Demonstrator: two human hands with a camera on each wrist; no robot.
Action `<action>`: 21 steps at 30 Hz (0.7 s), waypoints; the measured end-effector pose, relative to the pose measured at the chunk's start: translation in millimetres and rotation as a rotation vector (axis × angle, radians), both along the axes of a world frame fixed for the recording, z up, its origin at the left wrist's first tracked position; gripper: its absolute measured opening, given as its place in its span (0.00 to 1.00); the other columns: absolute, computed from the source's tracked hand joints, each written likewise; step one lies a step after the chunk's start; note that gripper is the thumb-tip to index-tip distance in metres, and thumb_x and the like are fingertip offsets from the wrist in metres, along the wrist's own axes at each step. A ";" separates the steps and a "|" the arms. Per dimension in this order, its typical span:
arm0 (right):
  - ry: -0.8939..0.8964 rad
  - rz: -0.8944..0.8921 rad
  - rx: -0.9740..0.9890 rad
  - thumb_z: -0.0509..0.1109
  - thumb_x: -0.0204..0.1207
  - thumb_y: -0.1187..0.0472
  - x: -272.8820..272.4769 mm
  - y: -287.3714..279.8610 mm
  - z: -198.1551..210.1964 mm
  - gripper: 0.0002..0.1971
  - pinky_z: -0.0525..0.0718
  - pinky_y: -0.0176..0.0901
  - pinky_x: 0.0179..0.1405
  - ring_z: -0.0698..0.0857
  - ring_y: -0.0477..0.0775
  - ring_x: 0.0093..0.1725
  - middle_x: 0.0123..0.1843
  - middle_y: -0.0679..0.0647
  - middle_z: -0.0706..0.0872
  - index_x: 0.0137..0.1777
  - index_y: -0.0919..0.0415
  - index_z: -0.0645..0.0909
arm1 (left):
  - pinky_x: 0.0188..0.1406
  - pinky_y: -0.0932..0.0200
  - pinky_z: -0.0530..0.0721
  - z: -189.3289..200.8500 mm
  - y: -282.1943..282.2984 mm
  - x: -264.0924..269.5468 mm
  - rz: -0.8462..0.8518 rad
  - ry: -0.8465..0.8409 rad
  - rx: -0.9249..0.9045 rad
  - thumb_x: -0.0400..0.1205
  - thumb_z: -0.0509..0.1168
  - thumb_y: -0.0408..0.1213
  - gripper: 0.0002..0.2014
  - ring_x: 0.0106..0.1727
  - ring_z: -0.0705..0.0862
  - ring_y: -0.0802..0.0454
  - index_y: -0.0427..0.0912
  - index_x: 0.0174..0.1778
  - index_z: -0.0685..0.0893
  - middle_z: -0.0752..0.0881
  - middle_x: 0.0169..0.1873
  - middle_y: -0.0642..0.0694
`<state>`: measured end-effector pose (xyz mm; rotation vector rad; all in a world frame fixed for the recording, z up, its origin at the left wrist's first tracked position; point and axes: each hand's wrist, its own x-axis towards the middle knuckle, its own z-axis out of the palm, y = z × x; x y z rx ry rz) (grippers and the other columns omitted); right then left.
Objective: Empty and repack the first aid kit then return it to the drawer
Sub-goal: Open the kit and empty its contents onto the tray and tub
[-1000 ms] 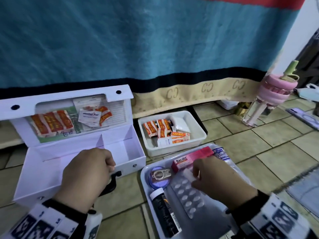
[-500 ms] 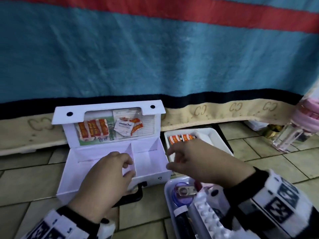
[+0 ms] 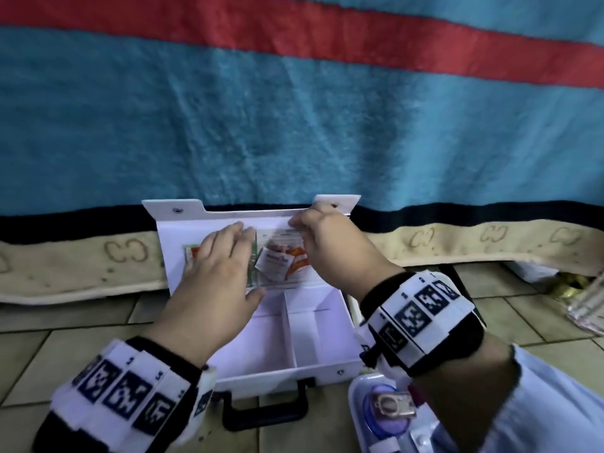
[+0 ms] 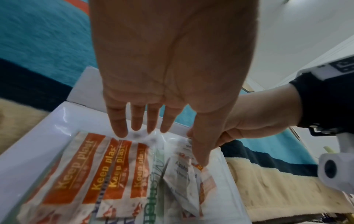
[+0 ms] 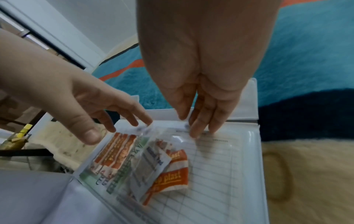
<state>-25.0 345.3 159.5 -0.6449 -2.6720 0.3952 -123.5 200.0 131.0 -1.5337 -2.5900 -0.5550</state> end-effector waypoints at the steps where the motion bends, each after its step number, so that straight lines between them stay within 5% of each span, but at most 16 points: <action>1: -0.004 0.001 -0.005 0.59 0.78 0.69 -3.4 1.0 0.8 0.18 0.77 0.45 0.64 0.81 0.58 0.62 0.64 0.57 0.79 0.65 0.59 0.81 | 0.78 0.48 0.60 -1.0 1.3 -0.2 0.006 0.005 -0.017 0.78 0.67 0.50 0.37 0.81 0.50 0.52 0.50 0.81 0.56 0.50 0.81 0.51; 8: -0.066 0.051 0.023 0.63 0.79 0.64 -11.7 1.9 1.0 0.10 0.81 0.49 0.57 0.83 0.58 0.53 0.59 0.54 0.77 0.54 0.58 0.85 | 0.71 0.43 0.67 -1.9 2.6 -2.5 0.005 0.017 0.004 0.75 0.71 0.47 0.22 0.79 0.58 0.48 0.50 0.63 0.74 0.58 0.79 0.50; 16: -0.240 0.047 0.306 0.69 0.73 0.59 -19.4 -10.1 9.3 0.08 0.79 0.46 0.38 0.85 0.62 0.51 0.53 0.53 0.82 0.52 0.55 0.85 | 0.72 0.42 0.68 0.2 -1.0 -2.8 -0.016 -0.011 -0.038 0.77 0.70 0.43 0.17 0.81 0.57 0.52 0.52 0.60 0.75 0.54 0.82 0.53; 21: -0.404 0.036 0.254 0.69 0.74 0.61 -28.7 -17.0 16.1 0.10 0.77 0.45 0.39 0.85 0.63 0.53 0.53 0.58 0.85 0.54 0.53 0.84 | 0.75 0.45 0.66 2.8 -3.4 -4.1 -0.013 -0.048 -0.087 0.80 0.66 0.42 0.09 0.83 0.53 0.55 0.55 0.48 0.71 0.47 0.83 0.57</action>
